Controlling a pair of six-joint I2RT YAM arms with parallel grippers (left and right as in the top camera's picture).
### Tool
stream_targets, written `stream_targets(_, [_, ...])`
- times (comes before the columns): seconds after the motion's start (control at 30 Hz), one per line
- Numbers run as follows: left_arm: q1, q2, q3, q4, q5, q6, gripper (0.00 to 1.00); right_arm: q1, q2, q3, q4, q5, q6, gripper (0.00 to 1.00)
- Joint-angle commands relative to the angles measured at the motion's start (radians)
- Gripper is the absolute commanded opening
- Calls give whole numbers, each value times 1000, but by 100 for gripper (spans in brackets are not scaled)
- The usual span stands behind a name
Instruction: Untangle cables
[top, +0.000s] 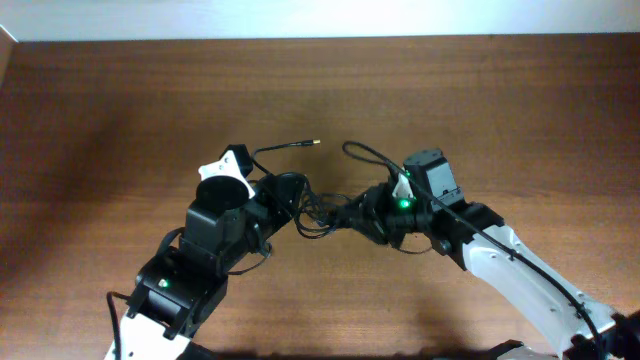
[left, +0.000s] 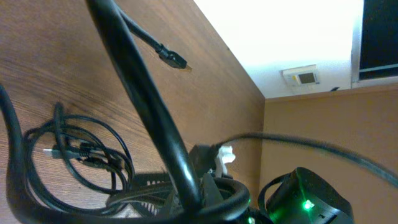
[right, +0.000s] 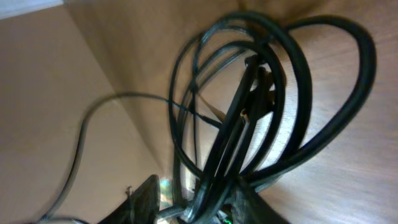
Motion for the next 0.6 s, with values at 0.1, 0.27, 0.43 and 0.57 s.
stream_targets(0.1, [56, -76, 5, 19, 25, -5, 0, 20, 78, 4, 85, 44, 87, 4])
stream_targets(0.27, [185, -97, 5, 14, 29, 89, 0, -24, 85, 4, -35, 217, -237, 4])
stream_targets(0.43, [375, -102, 5, -72, 27, 213, 0, -367, 6, 39, -193, 238, -553, 4])
stream_targets(0.57, [449, -43, 5, -153, 24, 246, 0, -597, -78, 106, -435, 343, -780, 4])
